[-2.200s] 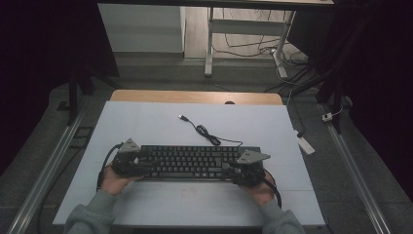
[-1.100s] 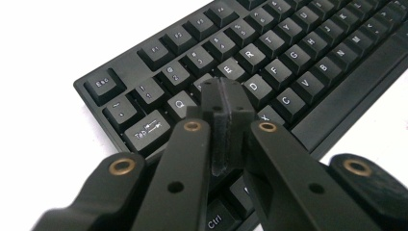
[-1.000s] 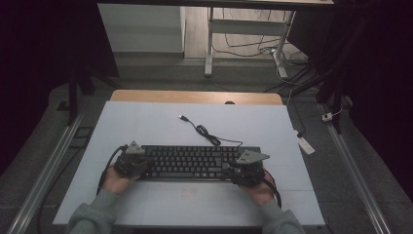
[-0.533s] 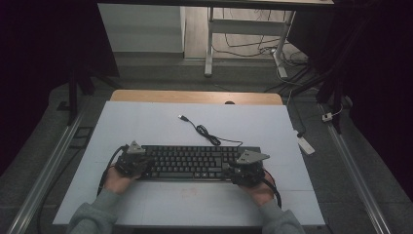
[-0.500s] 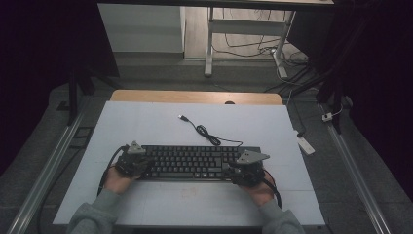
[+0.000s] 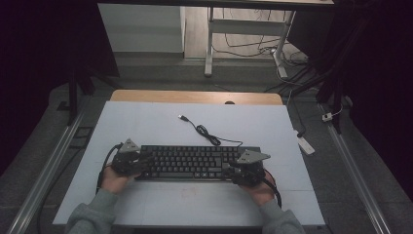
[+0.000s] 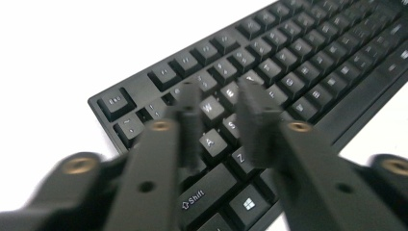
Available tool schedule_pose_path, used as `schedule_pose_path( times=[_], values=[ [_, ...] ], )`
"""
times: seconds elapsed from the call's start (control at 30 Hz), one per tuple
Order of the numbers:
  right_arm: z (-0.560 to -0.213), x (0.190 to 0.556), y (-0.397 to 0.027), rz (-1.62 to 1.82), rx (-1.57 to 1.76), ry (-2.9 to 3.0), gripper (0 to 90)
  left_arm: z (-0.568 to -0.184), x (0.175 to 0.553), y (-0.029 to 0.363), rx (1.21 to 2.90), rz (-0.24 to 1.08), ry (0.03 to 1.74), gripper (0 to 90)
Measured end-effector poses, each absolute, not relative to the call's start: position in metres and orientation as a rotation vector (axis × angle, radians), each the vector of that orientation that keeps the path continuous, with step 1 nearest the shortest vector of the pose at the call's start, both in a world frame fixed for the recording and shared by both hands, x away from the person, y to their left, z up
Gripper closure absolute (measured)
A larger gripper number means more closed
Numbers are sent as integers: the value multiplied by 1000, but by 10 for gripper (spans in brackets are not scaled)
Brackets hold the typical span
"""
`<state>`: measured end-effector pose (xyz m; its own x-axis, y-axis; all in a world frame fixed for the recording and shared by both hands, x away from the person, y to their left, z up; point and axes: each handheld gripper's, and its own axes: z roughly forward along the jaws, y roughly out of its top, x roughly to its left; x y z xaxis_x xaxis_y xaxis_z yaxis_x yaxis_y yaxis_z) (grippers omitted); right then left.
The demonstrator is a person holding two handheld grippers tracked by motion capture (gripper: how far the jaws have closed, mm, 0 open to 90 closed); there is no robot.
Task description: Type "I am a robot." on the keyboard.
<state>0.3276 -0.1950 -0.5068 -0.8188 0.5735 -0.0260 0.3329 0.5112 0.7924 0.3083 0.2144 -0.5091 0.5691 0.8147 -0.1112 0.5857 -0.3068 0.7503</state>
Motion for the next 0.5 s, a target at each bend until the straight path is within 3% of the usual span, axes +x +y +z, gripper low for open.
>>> schedule_pose_path(
  times=[0.23, 0.5],
  values=[
    [-506, 327, -196, 1207, 757, 2469, 561, -505, 308, 220, 1976, 325, 1133, 434],
    [-502, 324, -201, 1239, 771, 2440, 542, -502, 308, 223, 1956, 301, 1125, 363]
  ],
)
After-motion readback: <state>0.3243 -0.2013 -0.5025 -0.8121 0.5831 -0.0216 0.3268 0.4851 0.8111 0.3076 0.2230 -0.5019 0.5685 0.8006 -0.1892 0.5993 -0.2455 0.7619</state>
